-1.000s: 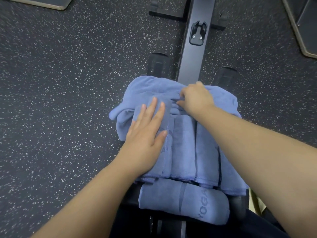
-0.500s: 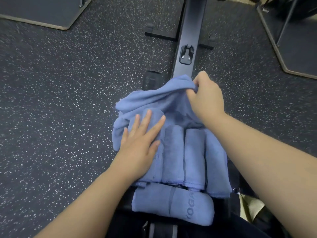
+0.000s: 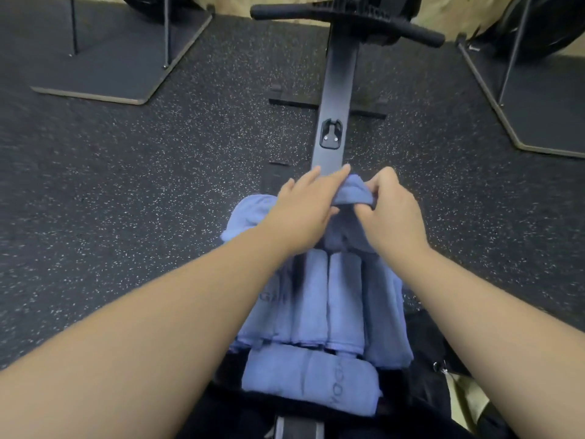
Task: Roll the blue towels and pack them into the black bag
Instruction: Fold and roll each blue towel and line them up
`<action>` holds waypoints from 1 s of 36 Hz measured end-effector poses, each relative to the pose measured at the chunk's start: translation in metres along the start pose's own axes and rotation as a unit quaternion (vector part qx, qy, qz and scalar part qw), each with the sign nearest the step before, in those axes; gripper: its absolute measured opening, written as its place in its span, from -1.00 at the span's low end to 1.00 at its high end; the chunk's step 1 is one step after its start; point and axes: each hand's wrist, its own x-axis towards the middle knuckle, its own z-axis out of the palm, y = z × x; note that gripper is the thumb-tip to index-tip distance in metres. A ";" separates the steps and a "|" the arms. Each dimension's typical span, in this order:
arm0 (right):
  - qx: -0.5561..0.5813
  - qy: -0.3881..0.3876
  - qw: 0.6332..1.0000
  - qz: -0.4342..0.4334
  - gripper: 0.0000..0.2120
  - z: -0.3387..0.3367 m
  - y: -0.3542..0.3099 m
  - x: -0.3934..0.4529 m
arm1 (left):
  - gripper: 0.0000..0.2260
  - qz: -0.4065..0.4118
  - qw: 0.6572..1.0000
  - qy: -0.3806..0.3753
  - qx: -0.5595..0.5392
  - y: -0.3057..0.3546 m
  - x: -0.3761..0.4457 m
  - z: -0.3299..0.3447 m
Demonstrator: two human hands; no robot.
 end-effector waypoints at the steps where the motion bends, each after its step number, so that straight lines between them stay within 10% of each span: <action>1: 0.005 -0.001 1.000 -0.001 -0.91 -0.002 0.002 0.000 | -0.48 0.016 1.000 0.005 0.004 0.005 0.004 -0.002; 16: -0.256 -0.033 0.964 -0.063 -0.91 -0.063 0.005 -0.004 | -0.87 0.051 0.991 0.115 0.043 0.063 0.019 -0.060; 36: -0.046 0.002 0.998 -0.045 -0.90 -0.219 -0.098 -0.106 | -0.90 0.154 0.962 0.225 0.015 0.176 -0.096 -0.203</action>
